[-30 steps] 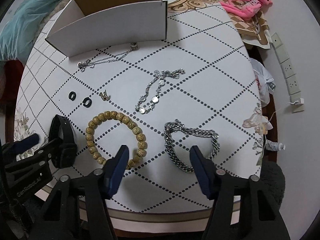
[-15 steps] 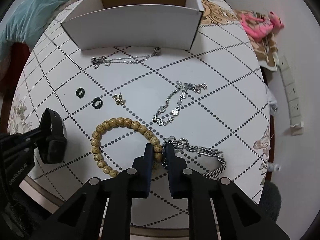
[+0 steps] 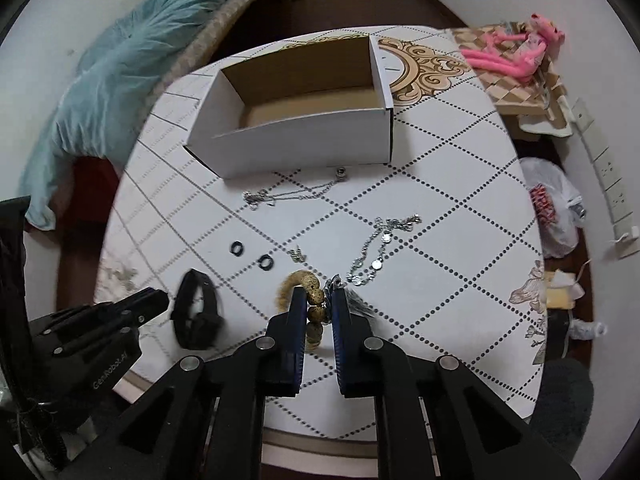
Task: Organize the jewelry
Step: 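Close the left tool on the black watch while the right tool grasps the bead bracelet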
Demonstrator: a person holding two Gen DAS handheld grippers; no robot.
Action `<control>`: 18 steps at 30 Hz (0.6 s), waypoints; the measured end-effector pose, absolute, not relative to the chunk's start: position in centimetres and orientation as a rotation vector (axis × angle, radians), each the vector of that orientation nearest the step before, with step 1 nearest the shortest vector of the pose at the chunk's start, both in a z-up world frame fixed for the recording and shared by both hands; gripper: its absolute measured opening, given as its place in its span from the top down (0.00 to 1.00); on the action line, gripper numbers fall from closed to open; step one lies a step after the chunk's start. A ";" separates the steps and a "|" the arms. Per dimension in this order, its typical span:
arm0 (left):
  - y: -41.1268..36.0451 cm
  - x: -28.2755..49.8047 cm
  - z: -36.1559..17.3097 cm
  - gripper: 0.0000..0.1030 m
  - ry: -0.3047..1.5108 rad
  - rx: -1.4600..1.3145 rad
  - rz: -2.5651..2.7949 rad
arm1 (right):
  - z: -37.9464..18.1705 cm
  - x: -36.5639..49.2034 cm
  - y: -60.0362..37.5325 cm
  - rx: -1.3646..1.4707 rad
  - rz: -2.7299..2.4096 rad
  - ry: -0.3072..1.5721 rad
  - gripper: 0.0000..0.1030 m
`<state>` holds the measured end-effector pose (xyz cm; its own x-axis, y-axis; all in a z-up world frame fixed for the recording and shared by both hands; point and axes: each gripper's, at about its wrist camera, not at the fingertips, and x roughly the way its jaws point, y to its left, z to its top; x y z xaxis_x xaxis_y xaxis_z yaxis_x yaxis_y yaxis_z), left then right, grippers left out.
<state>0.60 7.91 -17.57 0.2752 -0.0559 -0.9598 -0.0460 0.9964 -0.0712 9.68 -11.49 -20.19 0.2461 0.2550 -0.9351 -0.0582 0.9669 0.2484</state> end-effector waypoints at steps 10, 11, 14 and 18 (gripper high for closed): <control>8.5 0.4 -16.8 0.96 1.307 -0.116 -0.008 | -22.3 10.5 -15.6 0.357 0.195 1.388 0.68; 9.0 -0.1 -16.8 0.96 1.309 -0.120 -0.009 | -22.5 10.3 -15.5 0.361 0.198 1.399 0.68; 8.9 -0.4 -17.3 0.96 1.313 -0.131 -0.005 | -23.8 9.4 -15.0 0.359 0.198 1.449 0.68; 8.8 -0.4 -17.9 0.96 1.323 -0.155 0.007 | -26.4 8.8 -13.7 0.340 0.155 1.501 0.68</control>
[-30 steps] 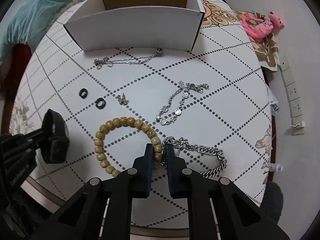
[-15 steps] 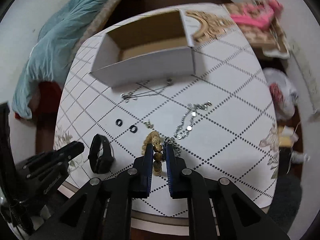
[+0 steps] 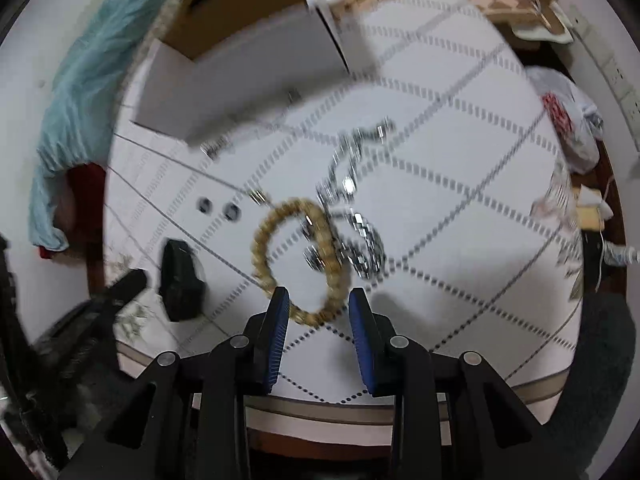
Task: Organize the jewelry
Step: 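Close the left tool on the black watch while the right tool grasps the bead bracelet, then carry the watch and bead bracelet with both tools into the white box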
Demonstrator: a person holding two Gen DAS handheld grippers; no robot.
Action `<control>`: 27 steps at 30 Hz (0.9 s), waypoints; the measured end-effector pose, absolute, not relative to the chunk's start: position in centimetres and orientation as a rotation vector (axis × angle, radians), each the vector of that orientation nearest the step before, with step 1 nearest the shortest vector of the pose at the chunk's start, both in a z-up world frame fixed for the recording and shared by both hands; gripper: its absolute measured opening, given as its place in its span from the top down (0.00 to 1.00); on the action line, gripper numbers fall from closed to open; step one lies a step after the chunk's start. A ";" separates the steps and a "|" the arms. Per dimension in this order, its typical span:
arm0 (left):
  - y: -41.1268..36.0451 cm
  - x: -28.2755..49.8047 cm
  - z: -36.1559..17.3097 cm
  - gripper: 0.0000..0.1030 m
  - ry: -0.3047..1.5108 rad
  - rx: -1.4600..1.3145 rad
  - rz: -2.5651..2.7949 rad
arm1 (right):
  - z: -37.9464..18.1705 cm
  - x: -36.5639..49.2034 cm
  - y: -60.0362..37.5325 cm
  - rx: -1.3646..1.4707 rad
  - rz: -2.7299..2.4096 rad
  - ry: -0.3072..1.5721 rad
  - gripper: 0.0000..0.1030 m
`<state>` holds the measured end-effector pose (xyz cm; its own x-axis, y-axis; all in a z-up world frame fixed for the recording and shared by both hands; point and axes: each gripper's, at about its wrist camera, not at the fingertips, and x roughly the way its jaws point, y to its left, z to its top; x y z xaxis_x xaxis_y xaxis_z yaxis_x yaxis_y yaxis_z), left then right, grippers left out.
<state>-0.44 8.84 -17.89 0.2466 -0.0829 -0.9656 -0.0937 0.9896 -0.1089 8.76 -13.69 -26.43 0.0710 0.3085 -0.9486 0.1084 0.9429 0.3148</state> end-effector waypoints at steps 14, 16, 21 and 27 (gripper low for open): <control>10.8 -0.3 -18.7 0.76 1.356 -0.296 0.008 | -22.3 8.0 -11.4 0.278 0.191 1.324 0.92; 10.4 0.3 -19.4 0.56 1.363 -0.287 0.004 | -21.4 8.1 -11.6 0.278 0.195 1.314 0.92; 8.6 1.6 -21.2 0.55 1.387 -0.210 -0.031 | -20.7 8.1 -12.1 0.279 0.182 1.311 0.92; 8.0 2.3 -22.6 0.96 1.375 -0.162 -0.005 | -21.1 8.6 -11.9 0.291 0.181 1.311 0.92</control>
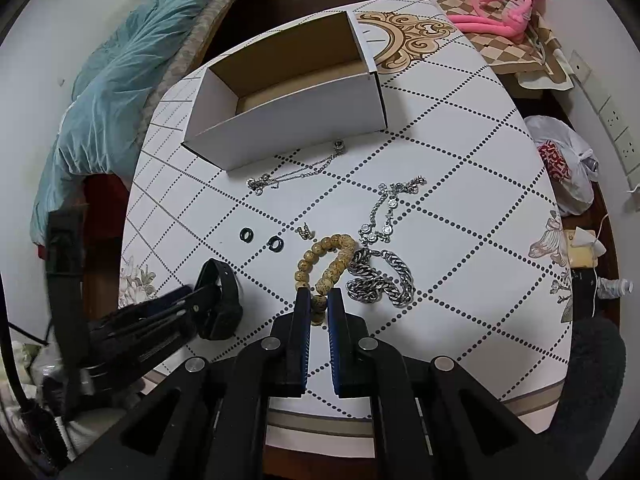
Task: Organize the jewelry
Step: 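Carry the watch and bead bracelet with both tools into the white box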
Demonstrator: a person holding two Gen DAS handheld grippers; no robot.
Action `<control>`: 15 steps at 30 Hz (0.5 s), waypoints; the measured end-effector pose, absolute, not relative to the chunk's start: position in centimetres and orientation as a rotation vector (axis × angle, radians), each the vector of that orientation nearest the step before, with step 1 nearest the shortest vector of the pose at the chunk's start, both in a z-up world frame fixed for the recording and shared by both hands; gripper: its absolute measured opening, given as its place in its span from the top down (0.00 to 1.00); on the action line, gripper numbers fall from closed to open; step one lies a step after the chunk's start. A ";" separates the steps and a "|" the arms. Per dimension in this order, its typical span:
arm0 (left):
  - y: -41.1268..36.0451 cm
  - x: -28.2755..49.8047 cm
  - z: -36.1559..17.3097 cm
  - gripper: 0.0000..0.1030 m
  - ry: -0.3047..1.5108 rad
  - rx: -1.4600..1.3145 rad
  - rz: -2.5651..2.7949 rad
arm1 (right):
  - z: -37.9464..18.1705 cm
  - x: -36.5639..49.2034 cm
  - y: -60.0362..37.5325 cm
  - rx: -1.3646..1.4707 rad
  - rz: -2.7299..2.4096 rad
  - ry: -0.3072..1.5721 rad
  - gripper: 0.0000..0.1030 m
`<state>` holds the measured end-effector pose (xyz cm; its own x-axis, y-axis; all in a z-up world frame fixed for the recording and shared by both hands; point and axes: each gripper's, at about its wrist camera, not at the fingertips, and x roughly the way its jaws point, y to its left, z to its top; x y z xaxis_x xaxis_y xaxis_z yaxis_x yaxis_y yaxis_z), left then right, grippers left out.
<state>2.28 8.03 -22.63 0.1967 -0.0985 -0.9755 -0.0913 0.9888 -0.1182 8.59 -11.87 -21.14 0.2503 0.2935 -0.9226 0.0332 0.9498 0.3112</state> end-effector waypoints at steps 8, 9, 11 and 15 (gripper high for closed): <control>8.3 2.0 -18.6 0.97 1.279 -0.188 -0.027 | -17.6 9.6 -12.1 0.330 0.234 1.246 0.92; 8.4 2.2 -17.8 0.97 1.261 -0.187 -0.031 | -16.9 9.9 -12.1 0.331 0.242 1.235 0.92; 8.3 2.8 -15.7 0.97 1.222 -0.190 -0.043 | -15.3 10.7 -12.2 0.337 0.261 1.204 0.92; 7.9 5.4 -11.4 0.97 1.140 -0.183 -0.080 | -11.6 13.1 -12.4 0.343 0.303 1.135 0.92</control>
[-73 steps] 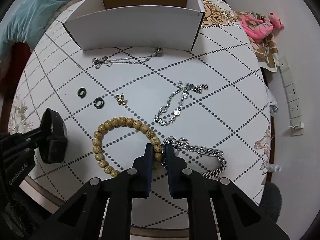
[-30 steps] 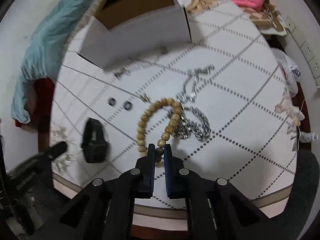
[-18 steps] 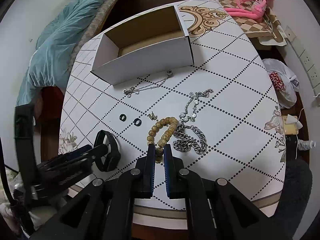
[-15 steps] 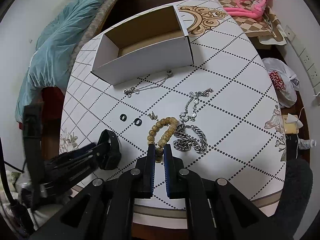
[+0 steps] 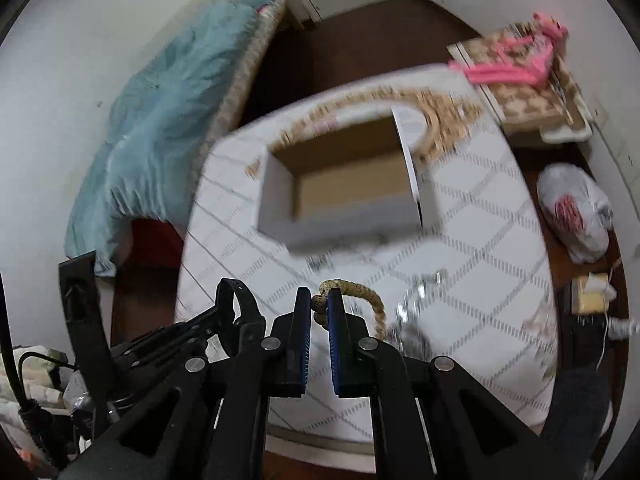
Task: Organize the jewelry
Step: 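Carry the watch and bead bracelet with both tools into the white box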
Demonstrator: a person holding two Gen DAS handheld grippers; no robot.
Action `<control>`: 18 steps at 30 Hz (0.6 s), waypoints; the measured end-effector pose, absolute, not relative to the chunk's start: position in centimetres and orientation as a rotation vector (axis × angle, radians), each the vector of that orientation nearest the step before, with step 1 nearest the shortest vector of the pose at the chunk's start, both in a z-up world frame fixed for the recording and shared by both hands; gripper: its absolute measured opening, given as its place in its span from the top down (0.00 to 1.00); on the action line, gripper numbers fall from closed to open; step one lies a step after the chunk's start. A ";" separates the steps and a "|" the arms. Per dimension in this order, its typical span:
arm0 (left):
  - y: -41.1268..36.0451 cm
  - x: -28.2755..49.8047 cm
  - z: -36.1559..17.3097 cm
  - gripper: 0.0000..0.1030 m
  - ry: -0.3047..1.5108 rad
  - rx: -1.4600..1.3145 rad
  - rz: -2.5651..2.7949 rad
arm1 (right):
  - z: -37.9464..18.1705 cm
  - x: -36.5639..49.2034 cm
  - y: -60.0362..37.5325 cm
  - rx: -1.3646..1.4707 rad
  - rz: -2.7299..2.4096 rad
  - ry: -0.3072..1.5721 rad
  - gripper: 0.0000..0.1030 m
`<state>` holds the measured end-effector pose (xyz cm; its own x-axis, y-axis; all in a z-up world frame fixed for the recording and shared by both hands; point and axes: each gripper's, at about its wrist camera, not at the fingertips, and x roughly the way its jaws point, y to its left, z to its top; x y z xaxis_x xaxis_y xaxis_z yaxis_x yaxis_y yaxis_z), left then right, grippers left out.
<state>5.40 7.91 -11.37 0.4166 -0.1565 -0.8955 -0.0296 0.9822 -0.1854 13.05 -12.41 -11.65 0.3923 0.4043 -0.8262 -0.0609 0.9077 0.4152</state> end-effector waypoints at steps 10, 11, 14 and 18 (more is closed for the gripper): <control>7.3 15.6 -10.5 0.96 1.156 -0.188 -0.127 | -9.9 23.3 -11.0 0.261 0.331 1.101 0.92; 7.3 16.4 -11.0 0.96 1.173 -0.187 -0.132 | -10.6 24.3 -10.9 0.258 0.329 1.122 0.92; 7.3 17.9 -11.9 0.91 1.201 -0.197 -0.120 | -12.3 26.6 -11.0 0.258 0.317 1.166 0.92; 7.0 20.1 -12.9 0.85 1.256 -0.192 -0.108 | -14.1 28.9 -10.7 0.273 0.342 1.224 0.92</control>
<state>20.12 6.97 -12.86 0.3077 -0.1860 -0.9331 -0.0238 0.9789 -0.2029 28.89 -10.74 -14.13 0.2998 0.3981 -0.8670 -0.1089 0.9171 0.3835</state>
